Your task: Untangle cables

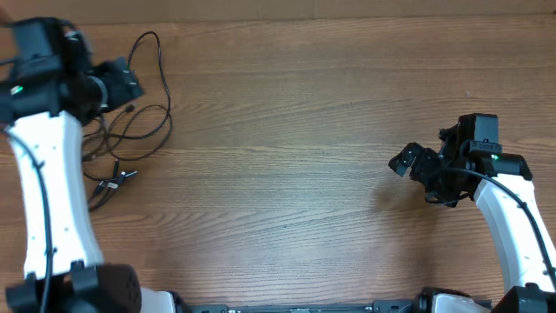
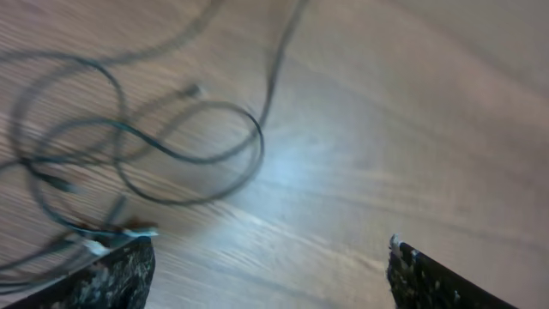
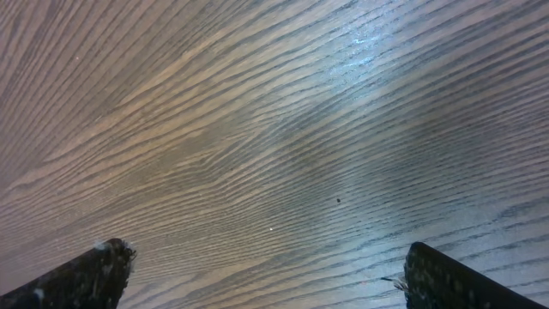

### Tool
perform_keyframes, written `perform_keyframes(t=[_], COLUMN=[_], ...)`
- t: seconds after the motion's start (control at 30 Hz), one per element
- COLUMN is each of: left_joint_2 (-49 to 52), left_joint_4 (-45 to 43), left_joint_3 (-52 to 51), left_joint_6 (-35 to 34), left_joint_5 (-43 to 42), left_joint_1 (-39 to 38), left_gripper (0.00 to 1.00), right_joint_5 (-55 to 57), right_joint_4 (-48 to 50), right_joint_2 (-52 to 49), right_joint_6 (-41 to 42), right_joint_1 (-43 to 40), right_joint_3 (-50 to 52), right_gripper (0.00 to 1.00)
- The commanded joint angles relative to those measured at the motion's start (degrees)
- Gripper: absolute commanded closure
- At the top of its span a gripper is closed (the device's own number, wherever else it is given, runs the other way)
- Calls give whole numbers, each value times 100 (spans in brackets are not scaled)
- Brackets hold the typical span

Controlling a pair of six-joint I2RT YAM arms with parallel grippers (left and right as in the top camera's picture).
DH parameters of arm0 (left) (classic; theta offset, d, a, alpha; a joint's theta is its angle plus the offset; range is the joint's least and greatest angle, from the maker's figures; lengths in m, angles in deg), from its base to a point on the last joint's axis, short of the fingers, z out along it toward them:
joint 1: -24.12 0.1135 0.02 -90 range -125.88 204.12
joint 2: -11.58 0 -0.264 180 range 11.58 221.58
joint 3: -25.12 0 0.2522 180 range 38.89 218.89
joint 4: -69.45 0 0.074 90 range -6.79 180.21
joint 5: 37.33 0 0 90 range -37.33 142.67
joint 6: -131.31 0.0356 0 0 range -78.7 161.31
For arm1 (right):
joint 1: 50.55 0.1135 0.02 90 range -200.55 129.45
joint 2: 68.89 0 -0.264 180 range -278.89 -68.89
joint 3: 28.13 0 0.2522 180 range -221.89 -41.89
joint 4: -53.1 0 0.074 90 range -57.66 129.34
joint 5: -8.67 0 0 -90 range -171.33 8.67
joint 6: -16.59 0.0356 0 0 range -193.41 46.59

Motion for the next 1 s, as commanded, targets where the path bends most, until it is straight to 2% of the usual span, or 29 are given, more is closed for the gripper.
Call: perform_keyframes(t=[0.0,0.17,0.23,0.27,0.4,0.53,0.77,0.97], left_joint_2=[461,1163,1449,1585,2033,2435,3045,3198], left_joint_4=[81,87,101,98,-9,-214,-540,-765], left_joint_3=[-109,-109,-109,-109,-109,-109,-109,-109], left_joint_6=[92,260,275,282,280,280,282,280], left_joint_5=[-79,-74,-70,-63,-31,179,278,940], left_joint_1=[-269,-605,-673,-691,-697,-697,-697,-671], left_gripper=[12,7,10,18,78,96,96,96], right_joint_5=[-7,-7,-7,-7,-7,-7,-7,-4], right_joint_4=[22,22,20,20,20,17,-42,-92], right_joint_2=[-24,-24,-24,-24,-24,-24,-24,-24], right_joint_6=[-42,-42,-42,-42,-42,-42,-42,-42], right_joint_1=[44,44,44,44,44,44,44,44], right_joint_3=[-2,-2,-2,-2,-2,-2,-2,-2], right_gripper=[0,0,0,0,0,0,0,0])
